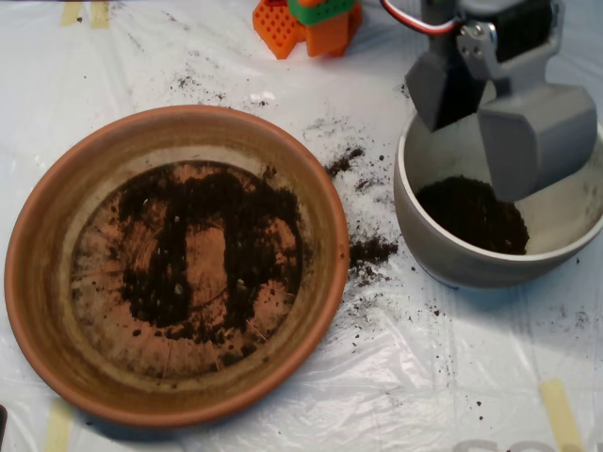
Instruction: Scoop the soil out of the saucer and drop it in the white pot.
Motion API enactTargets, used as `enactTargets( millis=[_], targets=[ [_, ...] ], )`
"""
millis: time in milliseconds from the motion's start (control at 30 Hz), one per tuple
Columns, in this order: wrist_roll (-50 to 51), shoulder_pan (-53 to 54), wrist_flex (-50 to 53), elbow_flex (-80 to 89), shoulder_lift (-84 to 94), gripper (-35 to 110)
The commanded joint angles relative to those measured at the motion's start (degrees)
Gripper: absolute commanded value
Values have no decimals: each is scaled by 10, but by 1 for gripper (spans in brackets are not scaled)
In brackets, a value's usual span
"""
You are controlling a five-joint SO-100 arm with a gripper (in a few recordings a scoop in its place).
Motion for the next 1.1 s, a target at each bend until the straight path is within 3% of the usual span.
enactTargets(
  millis=[0,367,633,833,1067],
  targets=[
    [-4,34,6,-30,96,29],
    [-62,269,-15,115,156,30],
    [-122,381,-205,461,303,32],
    [-142,409,-295,632,320,21],
    [-164,407,-345,663,263,36]
  ],
)
